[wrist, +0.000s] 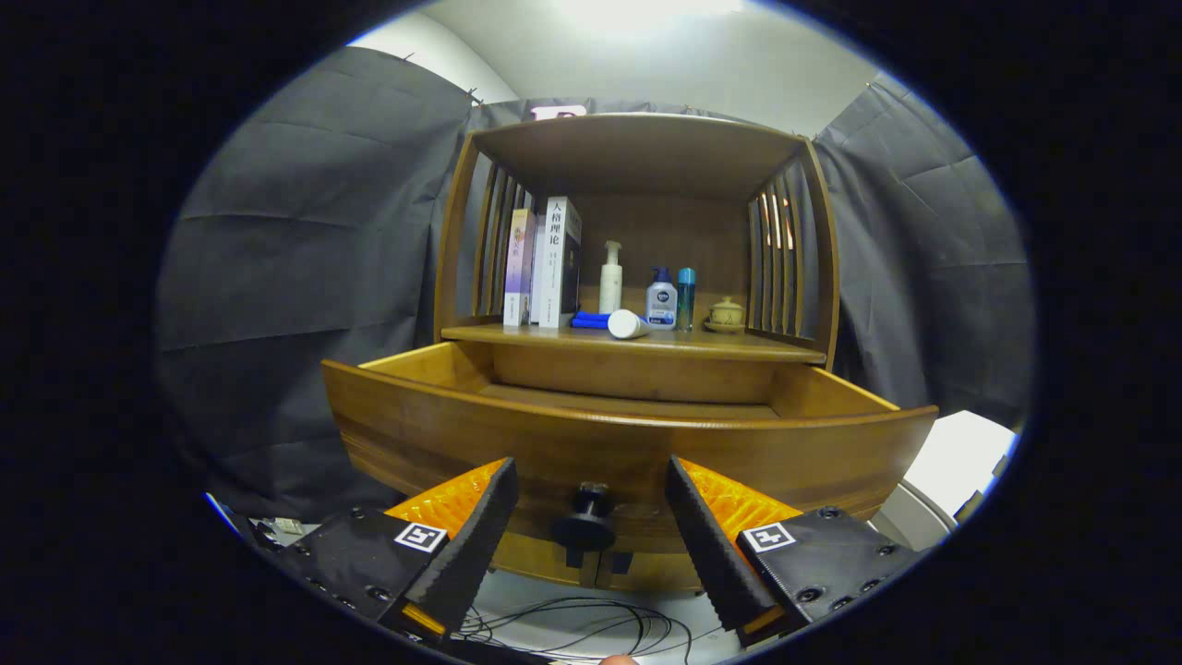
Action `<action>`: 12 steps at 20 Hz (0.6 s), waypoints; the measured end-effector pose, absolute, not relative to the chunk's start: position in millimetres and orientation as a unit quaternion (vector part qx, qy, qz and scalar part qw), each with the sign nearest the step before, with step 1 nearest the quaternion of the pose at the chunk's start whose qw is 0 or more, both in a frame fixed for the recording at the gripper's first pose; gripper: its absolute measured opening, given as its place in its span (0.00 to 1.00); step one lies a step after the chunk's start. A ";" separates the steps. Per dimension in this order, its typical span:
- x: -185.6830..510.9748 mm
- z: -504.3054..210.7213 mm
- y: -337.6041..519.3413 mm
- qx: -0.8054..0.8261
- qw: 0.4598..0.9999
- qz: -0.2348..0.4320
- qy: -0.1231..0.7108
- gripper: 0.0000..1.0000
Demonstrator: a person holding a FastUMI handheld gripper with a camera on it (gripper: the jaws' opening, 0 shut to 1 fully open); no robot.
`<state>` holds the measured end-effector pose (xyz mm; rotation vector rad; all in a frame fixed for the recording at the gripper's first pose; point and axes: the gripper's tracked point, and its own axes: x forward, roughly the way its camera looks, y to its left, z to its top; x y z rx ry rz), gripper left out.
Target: Pull open the drawer, take out the items inside it, and place them on the countertop above the cabinet.
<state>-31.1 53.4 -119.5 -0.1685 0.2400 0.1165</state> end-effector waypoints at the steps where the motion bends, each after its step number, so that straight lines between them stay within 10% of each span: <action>1: -29.0 -124.7 52.6 -0.086 0.987 0.055 0.122 1.00; 12: -10.8 -145.3 45.3 -0.094 0.988 0.016 0.119 0.98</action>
